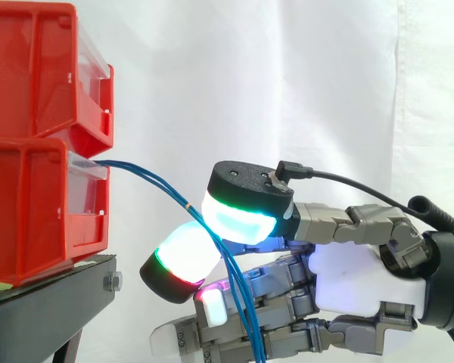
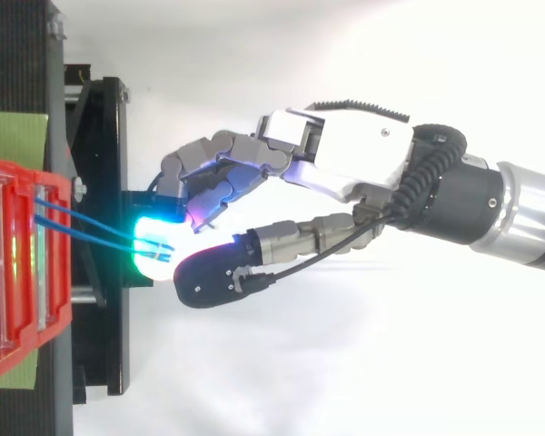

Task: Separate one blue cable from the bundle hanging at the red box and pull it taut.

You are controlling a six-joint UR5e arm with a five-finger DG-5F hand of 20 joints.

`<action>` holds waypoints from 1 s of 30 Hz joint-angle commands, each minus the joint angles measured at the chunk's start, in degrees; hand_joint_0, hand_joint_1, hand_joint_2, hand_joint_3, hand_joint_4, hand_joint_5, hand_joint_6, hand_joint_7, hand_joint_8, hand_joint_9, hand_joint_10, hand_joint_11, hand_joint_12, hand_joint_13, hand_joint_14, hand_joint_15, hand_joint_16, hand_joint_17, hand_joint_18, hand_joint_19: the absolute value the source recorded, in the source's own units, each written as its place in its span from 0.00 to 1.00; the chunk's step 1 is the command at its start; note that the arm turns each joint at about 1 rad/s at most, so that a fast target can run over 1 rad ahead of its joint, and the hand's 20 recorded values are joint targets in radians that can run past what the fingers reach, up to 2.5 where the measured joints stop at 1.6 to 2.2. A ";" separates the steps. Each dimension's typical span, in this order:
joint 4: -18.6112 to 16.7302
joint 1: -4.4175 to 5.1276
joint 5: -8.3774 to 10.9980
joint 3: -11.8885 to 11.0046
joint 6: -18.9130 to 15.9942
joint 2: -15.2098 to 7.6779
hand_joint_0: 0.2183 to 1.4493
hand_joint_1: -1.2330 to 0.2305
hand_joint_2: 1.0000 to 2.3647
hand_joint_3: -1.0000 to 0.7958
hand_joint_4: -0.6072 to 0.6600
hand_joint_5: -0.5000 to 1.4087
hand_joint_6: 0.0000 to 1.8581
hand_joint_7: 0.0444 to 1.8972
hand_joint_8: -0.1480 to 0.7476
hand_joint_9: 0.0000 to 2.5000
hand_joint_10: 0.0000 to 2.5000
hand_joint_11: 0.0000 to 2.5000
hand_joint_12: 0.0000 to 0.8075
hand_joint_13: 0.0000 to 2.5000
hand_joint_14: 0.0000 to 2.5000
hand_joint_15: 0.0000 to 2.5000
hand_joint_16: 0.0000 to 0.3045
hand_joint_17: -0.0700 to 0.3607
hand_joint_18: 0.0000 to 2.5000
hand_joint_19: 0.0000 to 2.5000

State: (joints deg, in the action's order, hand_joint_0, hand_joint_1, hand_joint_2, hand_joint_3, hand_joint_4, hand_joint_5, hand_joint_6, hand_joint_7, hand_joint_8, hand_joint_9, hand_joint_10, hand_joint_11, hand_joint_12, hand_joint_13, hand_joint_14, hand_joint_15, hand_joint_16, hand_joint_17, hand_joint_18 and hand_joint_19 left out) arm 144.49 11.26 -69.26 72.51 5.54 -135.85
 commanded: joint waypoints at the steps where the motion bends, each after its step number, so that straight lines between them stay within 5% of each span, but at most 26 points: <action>1: 0.00 0.07 0.00 0.00 0.00 -0.03 0.36 0.33 0.01 0.39 0.59 0.14 0.50 0.50 0.49 0.34 0.01 0.39 0.35 0.26 0.00 0.12 0.08 0.29 0.16 0.05; 8: 0.00 0.07 0.00 0.00 0.00 -0.03 0.32 0.36 0.00 0.28 0.59 0.15 0.50 0.52 0.50 0.35 0.01 0.39 0.34 0.26 0.00 0.12 0.08 0.29 0.16 0.06; 15: 0.00 0.07 0.00 0.00 0.00 -0.03 0.30 0.39 0.00 0.28 0.59 0.15 0.49 0.53 0.51 0.36 0.01 0.39 0.35 0.26 0.00 0.13 0.08 0.30 0.16 0.07; 23: 0.00 0.25 0.17 0.00 0.00 -0.03 0.36 0.32 0.01 0.40 0.53 0.14 0.50 0.58 0.49 0.35 0.01 0.40 0.36 0.27 0.00 0.13 0.09 0.30 0.17 0.08; 30: 0.00 0.25 0.26 0.09 0.00 -0.03 0.40 0.28 0.01 0.38 0.55 0.14 0.51 0.57 0.48 0.34 0.01 0.39 0.35 0.27 0.00 0.13 0.09 0.31 0.18 0.07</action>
State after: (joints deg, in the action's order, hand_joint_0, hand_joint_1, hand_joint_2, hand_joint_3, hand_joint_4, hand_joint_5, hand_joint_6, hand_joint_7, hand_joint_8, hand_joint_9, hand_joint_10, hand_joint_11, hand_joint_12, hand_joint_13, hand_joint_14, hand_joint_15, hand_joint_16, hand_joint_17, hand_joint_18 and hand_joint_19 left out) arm 144.49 11.48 -69.02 72.52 5.54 -135.87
